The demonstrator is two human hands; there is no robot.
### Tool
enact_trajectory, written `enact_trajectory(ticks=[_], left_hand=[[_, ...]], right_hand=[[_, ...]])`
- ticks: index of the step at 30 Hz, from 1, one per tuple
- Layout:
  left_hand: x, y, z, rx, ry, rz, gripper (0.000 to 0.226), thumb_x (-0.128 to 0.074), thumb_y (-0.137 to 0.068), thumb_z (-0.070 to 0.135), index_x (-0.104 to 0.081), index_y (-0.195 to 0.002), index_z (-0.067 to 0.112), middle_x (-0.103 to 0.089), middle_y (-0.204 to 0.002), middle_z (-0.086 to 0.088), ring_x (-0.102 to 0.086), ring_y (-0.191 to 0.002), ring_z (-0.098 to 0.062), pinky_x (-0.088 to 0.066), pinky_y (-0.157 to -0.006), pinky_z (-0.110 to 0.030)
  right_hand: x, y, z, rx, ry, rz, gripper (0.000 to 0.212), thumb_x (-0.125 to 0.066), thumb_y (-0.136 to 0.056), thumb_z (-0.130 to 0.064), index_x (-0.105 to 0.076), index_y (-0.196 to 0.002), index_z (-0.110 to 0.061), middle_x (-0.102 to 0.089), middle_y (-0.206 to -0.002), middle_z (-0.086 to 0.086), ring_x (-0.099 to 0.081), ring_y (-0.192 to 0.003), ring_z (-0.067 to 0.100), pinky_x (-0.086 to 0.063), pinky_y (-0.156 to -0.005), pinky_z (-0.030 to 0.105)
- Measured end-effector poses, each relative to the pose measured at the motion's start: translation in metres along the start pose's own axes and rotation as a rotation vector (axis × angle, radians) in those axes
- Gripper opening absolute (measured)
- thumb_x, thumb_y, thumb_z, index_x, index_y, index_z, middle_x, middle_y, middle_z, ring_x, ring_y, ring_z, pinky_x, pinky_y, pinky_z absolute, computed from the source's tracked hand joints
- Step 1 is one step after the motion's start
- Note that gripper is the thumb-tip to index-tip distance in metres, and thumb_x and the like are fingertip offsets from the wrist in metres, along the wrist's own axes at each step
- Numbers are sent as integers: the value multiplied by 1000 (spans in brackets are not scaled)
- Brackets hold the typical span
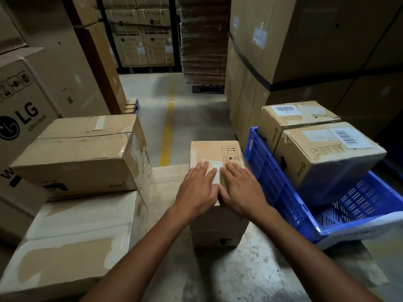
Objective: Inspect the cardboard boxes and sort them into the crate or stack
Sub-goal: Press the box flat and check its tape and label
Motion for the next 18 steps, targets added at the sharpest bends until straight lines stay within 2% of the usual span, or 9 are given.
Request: enact_trajectory(ticks=[2, 3, 5, 6, 8, 11, 13, 15, 18], left_hand=[[2, -1, 0, 6, -5, 6, 52, -35, -100, 34, -39, -150, 20, -28, -161, -7, -20, -150, -21, -16, -121, -36], [6, -4, 0, 3, -9, 25, 47, -38, -99, 32, -48, -143, 18, -38, -155, -8, -30, -144, -22, -25, -117, -37], [18, -13, -1, 10, -8, 89, 37, -40, -98, 31, -59, -125, 15, -56, -131, -6, -49, -123, -23, -42, -99, -36], [24, -20, -1, 11, 3, 110, 36, -40, -99, 31, -60, -124, 14, -57, -125, -6, -51, -116, -23, -44, -94, -37], [24, -38, -7, 10, 26, 89, 41, -38, -102, 31, -53, -137, 14, -53, -135, -11, -48, -125, -28, -41, -102, -40], [15, -59, -27, 62, 26, 21, 45, -34, -106, 31, -44, -146, 13, -36, -156, -13, -29, -145, -28, -25, -118, -44], [10, -63, -38, 88, 31, 47, 44, -32, -106, 30, -47, -143, 11, -37, -156, -10, -28, -146, -26, -25, -119, -44], [8, -66, -38, 82, 27, 87, 41, -33, -106, 30, -52, -137, 11, -43, -151, -10, -32, -143, -26, -30, -116, -44], [14, -69, -35, 77, 11, 160, 37, -35, -105, 29, -59, -126, 10, -54, -136, -10, -45, -128, -25, -40, -106, -42]], right_hand=[[5, -2, -1, 5, 30, 0, 57, -34, -102, -49, -38, -150, -17, -34, -160, 8, -27, -149, 22, -21, -121, 42], [9, -5, -1, 6, 42, 8, 51, -37, -101, -49, -47, -141, -18, -44, -151, 7, -38, -141, 22, -31, -115, 42], [20, -17, 3, -3, 58, 29, 42, -40, -99, -50, -55, -125, -21, -55, -132, 3, -48, -121, 19, -42, -99, 41], [25, -24, 6, -19, 57, 32, 41, -40, -99, -51, -56, -123, -22, -55, -128, 3, -48, -116, 19, -42, -95, 41], [26, -40, 14, -50, 50, 42, 46, -40, -99, -54, -52, -132, -23, -51, -131, 5, -45, -119, 21, -42, -95, 43], [7, -51, 20, -62, 35, 19, 63, -33, -98, -63, -36, -148, -25, -38, -149, 7, -33, -135, 27, -37, -104, 52], [-1, -53, 21, -55, 15, 16, 66, -29, -97, -65, -35, -149, -25, -34, -155, 4, -27, -140, 26, -34, -109, 54], [-3, -55, 25, -60, 35, 18, 65, -29, -97, -66, -38, -147, -25, -37, -153, 3, -29, -139, 26, -37, -105, 51], [3, -61, 25, -44, 43, 48, 60, -34, -96, -67, -46, -139, -27, -43, -145, 2, -33, -132, 25, -40, -97, 47]])
Point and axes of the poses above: each hand's wrist, its own y-axis away from the middle knuckle, its own x-axis out of the back of the hand, z = x × y, the point moved 10 cm from there along -y, towards the middle knuckle
